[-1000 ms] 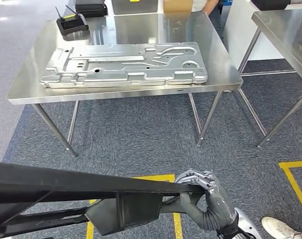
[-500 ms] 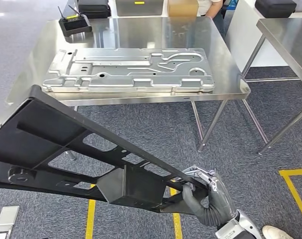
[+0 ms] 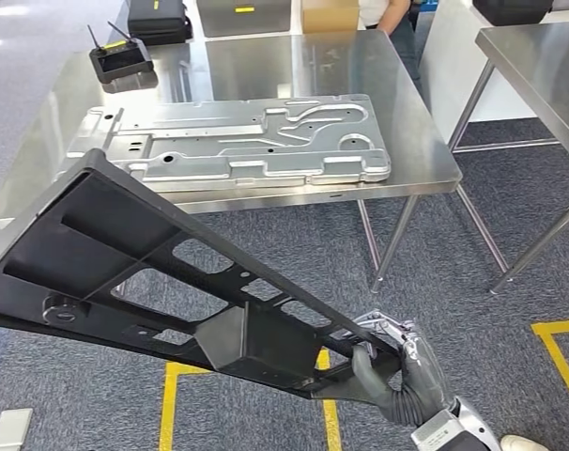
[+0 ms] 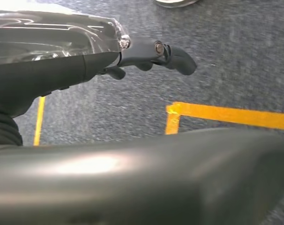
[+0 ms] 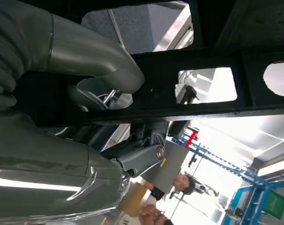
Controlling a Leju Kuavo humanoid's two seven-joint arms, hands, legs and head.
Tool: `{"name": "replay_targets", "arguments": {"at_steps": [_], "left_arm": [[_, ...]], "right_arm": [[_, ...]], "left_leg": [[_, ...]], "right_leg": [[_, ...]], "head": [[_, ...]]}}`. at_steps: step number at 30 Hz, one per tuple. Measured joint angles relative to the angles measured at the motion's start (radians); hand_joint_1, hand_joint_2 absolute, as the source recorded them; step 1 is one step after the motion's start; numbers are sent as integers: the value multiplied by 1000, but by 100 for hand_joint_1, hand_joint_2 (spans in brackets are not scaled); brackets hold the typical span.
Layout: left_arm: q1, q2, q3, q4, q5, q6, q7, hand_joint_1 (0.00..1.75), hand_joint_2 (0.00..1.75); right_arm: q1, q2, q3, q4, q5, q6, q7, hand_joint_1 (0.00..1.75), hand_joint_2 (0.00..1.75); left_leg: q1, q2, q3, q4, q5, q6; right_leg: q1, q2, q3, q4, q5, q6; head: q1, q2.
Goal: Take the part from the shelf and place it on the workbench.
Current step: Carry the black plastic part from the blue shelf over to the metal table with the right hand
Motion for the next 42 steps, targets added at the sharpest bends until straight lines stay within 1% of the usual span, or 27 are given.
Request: {"name": "replay_targets", "arguments": {"at_steps": [1, 2, 4, 7, 9, 11, 12, 13, 15, 16, 17, 18, 22, 23, 24, 26, 27, 28, 30, 32, 33, 35, 37, 38, 39, 41, 42], "left_arm": [[0, 2, 0, 0, 0, 0, 0, 0, 175], [1, 3, 1, 0, 0, 0, 0, 0, 175], [1, 6, 2, 0, 1, 0, 1, 0, 175], [-3, 10, 3, 0, 1, -2, -1, 0, 175], [-3, 10, 3, 0, 1, -5, -2, 0, 175], [-2, 9, 4, 0, 1, -7, -2, 0, 175], [-1, 9, 4, 0, 2, -7, -2, 0, 175], [-1, 9, 5, 0, 2, -8, -2, 0, 175], [0, 9, 7, 0, 2, -9, -2, 0, 175], [-1, 8, 7, 0, 2, -10, -2, 0, 175], [-2, 8, 8, 0, 3, -10, -2, 0, 175], [-2, 8, 8, 0, 3, -11, -1, 0, 175], [-7, 5, 9, 0, 3, -13, -1, 0, 175], [-8, 5, 9, 0, 3, -14, -1, 0, 175], [-8, 5, 9, 0, 3, -14, -1, 0, 175], [-6, 5, 10, 0, 3, -15, 0, 0, 175], [-4, 5, 10, 0, 3, -15, 0, 0, 175], [-2, 5, 10, 0, 4, -15, 0, 0, 175], [0, 5, 10, 0, 4, -16, 0, 0, 175], [0, 5, 10, 0, 4, -16, 0, 0, 175], [1, 6, 10, 0, 4, -16, 0, 0, 175], [0, 5, 11, 0, 5, -16, -1, 0, 175], [-3, 5, 11, 0, 5, -17, -3, 0, 175], [-4, 5, 11, 0, 5, -17, -4, 0, 175], [-4, 4, 11, 0, 5, -17, -5, 0, 175], [-3, 4, 11, 0, 5, -18, -6, 0, 175], [-3, 3, 11, 0, 6, -18, -6, 0, 175]], "right_arm": [[-1, 0, 0, 0, 0, 0, 0, 175, 175], [-2, -1, 0, -1, 0, 0, 1, 175, 175], [-3, -1, 0, -1, 0, 0, 1, 175, 175], [-4, -4, -3, -6, 1, -1, 2, 175, 175], [-5, -9, -8, -7, 3, -3, 4, 175, 175], [-3, -16, -16, -7, 6, -4, 8, 175, 175], [-1, -20, -22, -8, 7, -4, 11, 175, 175], [1, -25, -28, -9, 9, -4, 13, 175, 175], [6, -37, -45, -17, 15, -5, 15, 175, 175], [9, -43, -54, -21, 17, -5, 17, 175, 175], [12, -49, -65, -27, 19, -5, 20, 175, 175], [15, -54, -75, -32, 20, -5, 23, 175, 175], [31, -64, -108, -52, 21, -6, 32, 175, 175], [34, -65, -114, -57, 21, -6, 33, 175, 175], [36, -66, -119, -61, 22, -6, 33, 175, 175], [41, -66, -125, -64, 22, -6, 33, 175, 175], [44, -66, -127, -65, 23, -5, 34, 175, 175], [47, -66, -128, -65, 23, -5, 34, 175, 175], [49, -66, -131, -68, 25, -4, 34, 175, 175], [48, -66, -132, -71, 28, -2, 34, 175, 175], [48, -65, -133, -72, 30, 0, 35, 175, 175], [48, -65, -134, -74, 33, 3, 35, 175, 175], [46, -65, -138, -77, 36, 6, 35, 175, 175], [44, -65, -141, -79, 36, 7, 35, 175, 175], [43, -65, -144, -80, 36, 8, 35, 175, 175], [41, -65, -148, -79, 36, 10, 36, 175, 175], [42, -65, -149, -79, 36, 12, 36, 175, 175]], "left_leg": [[-6, -2, 12, -43, 33, 12], [-12, -3, 21, -71, 48, 23], [-22, -4, 29, -90, 45, 37], [-11, -3, 69, -158, 30, 43], [-2, -2, 98, -188, 23, 40], [3, -2, 118, -193, 10, 36], [7, -1, 129, -193, 2, 32], [10, -2, 143, -193, -8, 27], [18, -2, 175, -193, -30, 17], [19, -3, 188, -192, -41, 10], [19, -4, 195, -191, -49, 3], [17, -4, 198, -191, -55, -2], [16, -2, 196, -179, -73, -15], [16, -2, 179, -141, -90, -18], [16, -2, 146, -81, -114, -20], [15, -2, 55, 61, -153, -22], [15, -2, 20, 102, -151, -20], [13, -2, 1, 107, -126, -16], [6, -3, 11, 18, -30, 2], [-6, -4, 35, -67, 34, 23], [-11, -4, 41, -85, 41, 31], [-16, -4, 49, -106, 32, 39], [-9, -4, 74, -146, 21, 41], [-5, -3, 90, -167, 17, 41], [0, -3, 105, -182, 14, 39], [2, -3, 124, -190, 4, 37], [3, -3, 133, -190, -3, 35]], "right_leg": [[1, 1, 8, -1, -7, 3], [-1, 3, 12, -3, -11, 7], [-5, 4, 14, -11, -13, 19], [-5, 0, 16, -9, -24, 35], [-6, -3, -27, 74, -56, 45], [-9, -4, -104, 192, -83, 56], [-10, -4, -132, 221, -74, 62], [-12, -4, -143, 214, -42, 67], [-16, -7, -120, 115, 51, 77], [-14, -9, -103, 66, 84, 79], [-13, -10, -88, 28, 93, 75], [-11, -8, -80, 12, 87, 67], [-13, -5, -67, -5, 58, 29], [-15, -6, -61, -6, 54, 22], [-15, -7, -55, -7, 48, 17], [-13, -7, -46, -7, 38, 10], [-11, -6, -38, -7, 32, 8], [-9, -5, -29, -7, 25, 8], [-6, -2, -4, -8, 8, 9], [-5, 0, 13, -11, -5, 14], [-7, 1, 16, -13, -9, 18], [-9, 2, 18, -22, -10, 31], [-8, -2, 21, -20, -18, 41], [-7, -4, 13, 1, -29, 44], [-7, -5, -8, 43, -45, 47], [-8, -5, -83, 163, -79, 54], [-9, -5, -118, 207, -80, 58]], "head": [[0, 0], [0, 0], [-1, 0], [-1, 0], [-1, 0], [0, 0], [0, 0], [0, 0], [0, 0], [0, 0], [1, 0], [1, 0], [0, 0], [-1, 0], [-1, 0], [-1, 0], [-1, 0], [-1, 0], [-1, 0], [-1, 0], [-1, 0], [-2, 0], [-1, 0], [-1, 0], [0, 0], [1, 0], [1, 0]]}}
